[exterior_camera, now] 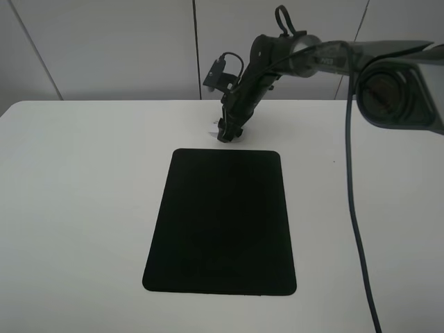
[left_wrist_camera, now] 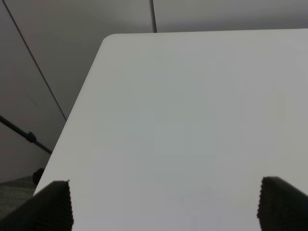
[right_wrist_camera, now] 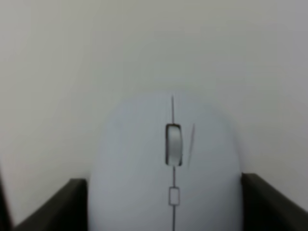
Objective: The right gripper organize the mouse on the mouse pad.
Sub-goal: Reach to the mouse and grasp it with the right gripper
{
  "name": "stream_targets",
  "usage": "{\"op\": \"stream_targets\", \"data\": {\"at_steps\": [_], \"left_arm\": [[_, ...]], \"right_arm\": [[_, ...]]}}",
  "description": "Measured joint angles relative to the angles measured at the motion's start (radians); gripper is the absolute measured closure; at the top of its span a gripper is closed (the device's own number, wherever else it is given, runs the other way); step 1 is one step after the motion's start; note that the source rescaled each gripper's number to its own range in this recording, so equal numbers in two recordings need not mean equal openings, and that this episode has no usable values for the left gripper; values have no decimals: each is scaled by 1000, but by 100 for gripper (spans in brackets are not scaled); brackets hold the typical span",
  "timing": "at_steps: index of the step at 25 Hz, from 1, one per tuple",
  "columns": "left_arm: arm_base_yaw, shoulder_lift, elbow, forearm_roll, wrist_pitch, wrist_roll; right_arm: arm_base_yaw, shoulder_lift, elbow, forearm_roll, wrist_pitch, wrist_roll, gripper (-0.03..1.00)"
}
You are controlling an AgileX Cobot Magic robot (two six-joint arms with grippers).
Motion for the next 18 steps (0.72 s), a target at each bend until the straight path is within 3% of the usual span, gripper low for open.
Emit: {"op": "stream_targets", "data": {"at_steps": [18], "left_arm": [[0, 0, 0, 0, 0, 0]], "right_arm": [[0, 0, -3, -1, 14, 0, 85]]}}
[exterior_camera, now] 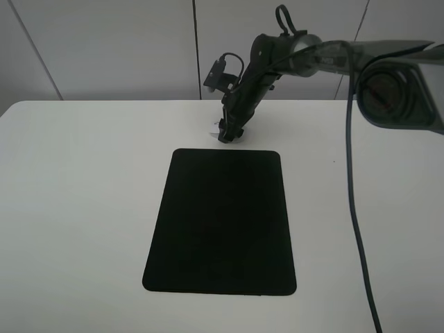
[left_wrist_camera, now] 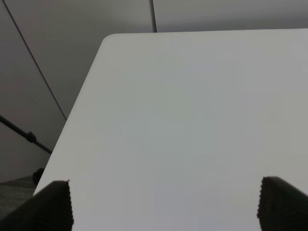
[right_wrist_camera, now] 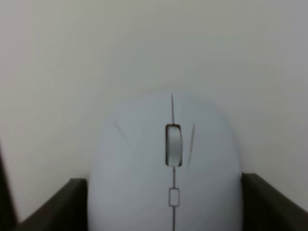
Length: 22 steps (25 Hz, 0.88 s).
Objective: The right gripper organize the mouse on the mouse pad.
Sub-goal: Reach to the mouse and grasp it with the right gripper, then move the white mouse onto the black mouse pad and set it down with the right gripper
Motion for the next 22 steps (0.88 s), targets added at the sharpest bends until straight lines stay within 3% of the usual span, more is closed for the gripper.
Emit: {"op": "stream_targets", "data": {"at_steps": [12, 14, 18, 22], "left_arm": [[0, 0, 0, 0, 0, 0], [0, 0, 0, 0, 0, 0], [0, 0, 0, 0, 0, 0], [0, 0, 0, 0, 0, 0]], "right_arm": [[1, -75, -24, -7, 144, 27, 87], [6, -103, -24, -9, 166, 121, 88], [26, -154, -24, -67, 210, 536, 88], [56, -173, -24, -157, 292, 825, 88]]}}
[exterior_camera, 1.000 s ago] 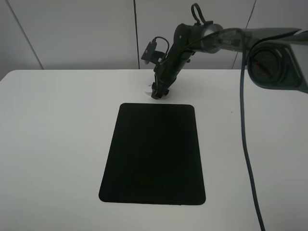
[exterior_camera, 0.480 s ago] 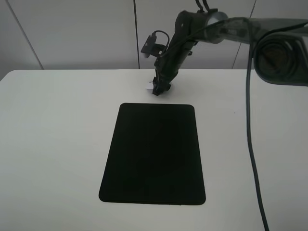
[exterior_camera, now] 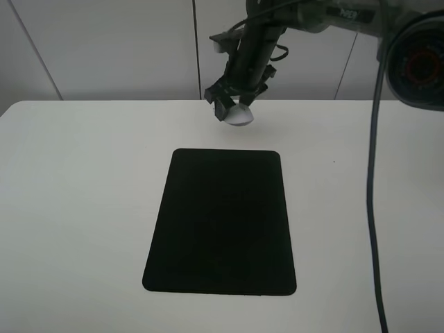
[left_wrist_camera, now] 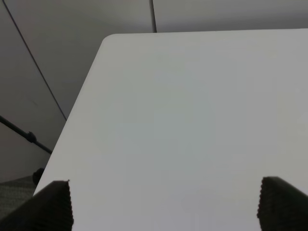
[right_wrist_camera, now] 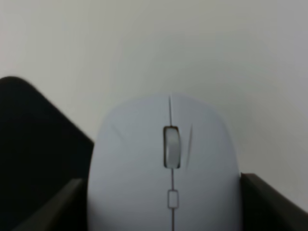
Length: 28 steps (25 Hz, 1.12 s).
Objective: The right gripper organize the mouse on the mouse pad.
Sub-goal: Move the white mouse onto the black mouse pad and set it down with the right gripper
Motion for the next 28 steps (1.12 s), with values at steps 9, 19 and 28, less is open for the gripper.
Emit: {"op": "stream_targets", "data": {"at_steps": [9, 19, 28], "left_arm": [[0, 0, 0, 0, 0, 0], [0, 0, 0, 0, 0, 0], [0, 0, 0, 0, 0, 0]], "right_arm": [[117, -40, 0, -149, 109, 328, 97], [189, -214, 298, -185, -26, 464, 97], [233, -387, 714, -187, -299, 638, 97]]}}
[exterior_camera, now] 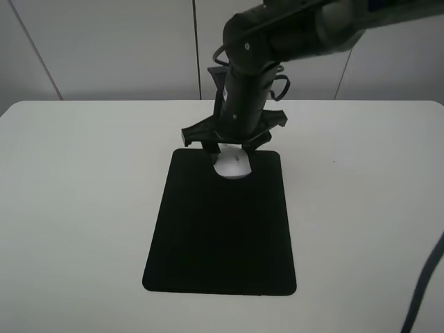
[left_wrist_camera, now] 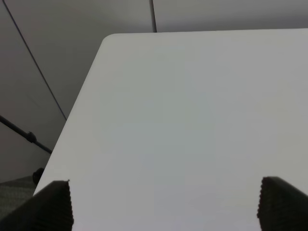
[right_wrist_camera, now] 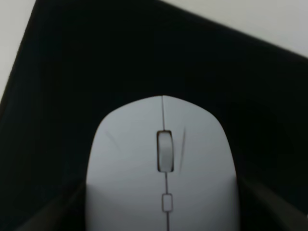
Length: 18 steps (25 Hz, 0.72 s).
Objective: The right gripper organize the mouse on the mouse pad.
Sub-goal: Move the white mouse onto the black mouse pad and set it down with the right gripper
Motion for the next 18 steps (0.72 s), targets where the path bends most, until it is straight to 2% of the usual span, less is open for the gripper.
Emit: {"op": "stream_targets", "data": {"at_steps": [8, 18], "left_arm": [[0, 0, 0, 0, 0, 0], [0, 0, 0, 0, 0, 0]], "right_arm": [[80, -13, 166, -5, -147, 113, 97], [102, -13, 282, -57, -316, 264, 97]]}}
